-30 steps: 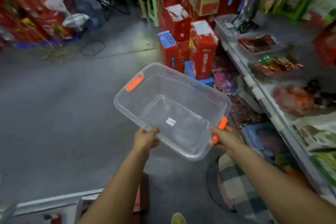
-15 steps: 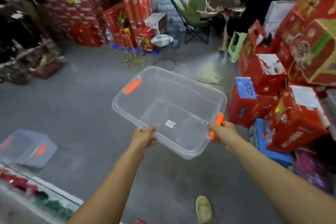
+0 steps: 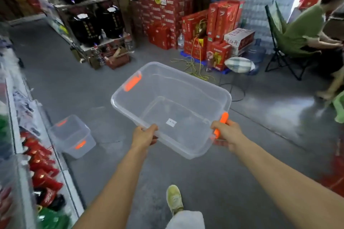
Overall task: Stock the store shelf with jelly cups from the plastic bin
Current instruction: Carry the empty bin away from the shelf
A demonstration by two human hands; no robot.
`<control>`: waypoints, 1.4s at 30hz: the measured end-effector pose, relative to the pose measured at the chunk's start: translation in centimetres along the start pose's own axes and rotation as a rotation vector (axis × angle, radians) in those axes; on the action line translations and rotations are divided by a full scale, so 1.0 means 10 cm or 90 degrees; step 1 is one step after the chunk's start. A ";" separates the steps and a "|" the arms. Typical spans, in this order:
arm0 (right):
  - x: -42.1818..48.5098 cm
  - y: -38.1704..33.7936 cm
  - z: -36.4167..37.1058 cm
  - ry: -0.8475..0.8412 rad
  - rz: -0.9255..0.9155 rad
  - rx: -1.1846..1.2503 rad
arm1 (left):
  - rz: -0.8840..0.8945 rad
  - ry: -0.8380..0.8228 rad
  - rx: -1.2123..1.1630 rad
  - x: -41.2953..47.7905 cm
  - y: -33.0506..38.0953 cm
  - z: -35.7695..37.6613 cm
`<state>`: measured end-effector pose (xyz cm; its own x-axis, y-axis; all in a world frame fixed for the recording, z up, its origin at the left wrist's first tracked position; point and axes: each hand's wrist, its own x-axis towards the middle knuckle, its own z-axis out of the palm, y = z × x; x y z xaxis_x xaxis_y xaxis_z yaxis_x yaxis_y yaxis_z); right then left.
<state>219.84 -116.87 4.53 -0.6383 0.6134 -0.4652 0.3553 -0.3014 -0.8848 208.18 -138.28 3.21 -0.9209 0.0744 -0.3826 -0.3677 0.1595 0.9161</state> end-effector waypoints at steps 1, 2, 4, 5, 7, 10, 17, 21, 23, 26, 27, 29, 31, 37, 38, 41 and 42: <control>0.25 -0.12 0.17 -0.009 0.003 -0.003 | 0.000 0.011 -0.006 0.26 0.09 0.00; 0.50 -0.25 0.36 -0.017 0.006 -0.008 | -0.001 0.022 -0.010 0.54 0.19 0.00; 0.99 -0.55 0.73 -0.029 0.015 -0.008 | -0.007 0.039 -0.013 1.11 0.48 0.00; 1.24 -0.72 0.92 -0.038 0.015 -0.006 | -0.007 0.044 -0.013 1.40 0.64 0.01; 1.70 -1.06 1.27 -0.057 0.008 -0.005 | -0.004 0.061 -0.012 1.97 0.97 0.04; 2.36 -1.51 1.72 -0.069 0.007 -0.015 | -0.010 0.090 -0.012 2.73 1.38 0.12; 4.04 -2.38 2.53 -0.091 -0.003 -0.007 | -0.007 0.108 -0.027 4.58 2.19 0.54; 5.15 -2.89 2.94 -0.085 -0.007 -0.029 | -0.014 0.120 -0.036 5.65 2.66 0.91; 5.76 -3.27 3.18 -0.103 -0.017 -0.044 | -0.022 0.123 -0.053 6.24 2.98 1.09; 6.60 -3.84 3.59 -0.112 -0.036 -0.047 | -0.011 0.134 -0.070 7.11 3.47 1.30; 6.85 -4.01 3.73 -0.110 -0.042 -0.044 | -0.006 0.139 -0.075 7.39 3.62 1.35; 7.30 -4.28 3.99 -0.108 -0.042 -0.036 | 0.000 0.152 -0.074 7.89 3.86 1.44; 7.76 -4.51 4.22 -0.113 -0.029 -0.035 | 0.006 0.151 -0.076 8.41 4.10 1.54; 9.41 -5.16 4.87 -0.082 -0.035 -0.028 | 0.013 0.129 -0.050 10.22 4.72 2.04; 9.69 -5.26 4.99 -0.077 -0.029 -0.022 | 0.007 0.123 -0.045 10.54 4.81 2.13; 10.49 -5.63 5.33 -0.049 -0.005 -0.005 | -0.004 0.093 -0.031 11.50 5.20 2.40; 10.72 -5.76 5.43 -0.035 -0.001 -0.004 | -0.008 0.087 -0.022 11.77 5.35 2.49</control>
<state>93.90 -73.38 4.20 -0.6750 0.5727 -0.4652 0.3587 -0.2962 -0.8852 83.30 -96.44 4.23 -0.9246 -0.0624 -0.3758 -0.3809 0.1259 0.9160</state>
